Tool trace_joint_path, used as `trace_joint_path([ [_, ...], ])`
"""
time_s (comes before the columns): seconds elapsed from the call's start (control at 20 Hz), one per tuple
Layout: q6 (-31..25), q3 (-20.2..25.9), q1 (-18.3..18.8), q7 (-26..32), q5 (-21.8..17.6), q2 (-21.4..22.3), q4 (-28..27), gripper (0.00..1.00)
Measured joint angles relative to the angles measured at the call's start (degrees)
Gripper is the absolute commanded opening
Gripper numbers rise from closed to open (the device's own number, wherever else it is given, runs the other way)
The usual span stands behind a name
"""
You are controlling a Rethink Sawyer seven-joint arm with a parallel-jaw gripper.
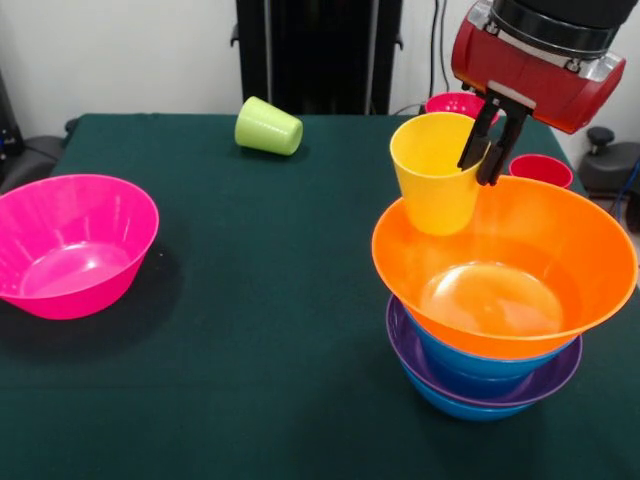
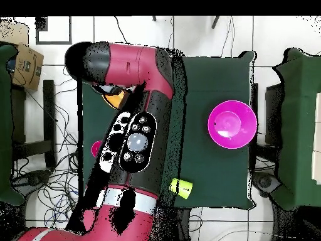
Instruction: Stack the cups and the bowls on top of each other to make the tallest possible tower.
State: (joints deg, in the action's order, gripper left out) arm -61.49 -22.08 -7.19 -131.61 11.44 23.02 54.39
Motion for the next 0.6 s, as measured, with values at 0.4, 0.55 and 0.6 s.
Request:
trace_joint_path([
  [0.4, 0.0, -0.1, 0.0, 0.0, 0.9, -0.1, 0.0, 0.00],
  [0.55, 0.0, -0.1, 0.1, 0.0, 1.4, -0.1, 0.0, 0.00],
  [0.6, 0.0, -0.1, 0.1, 0.0, 1.6, -0.1, 0.0, 0.00],
])
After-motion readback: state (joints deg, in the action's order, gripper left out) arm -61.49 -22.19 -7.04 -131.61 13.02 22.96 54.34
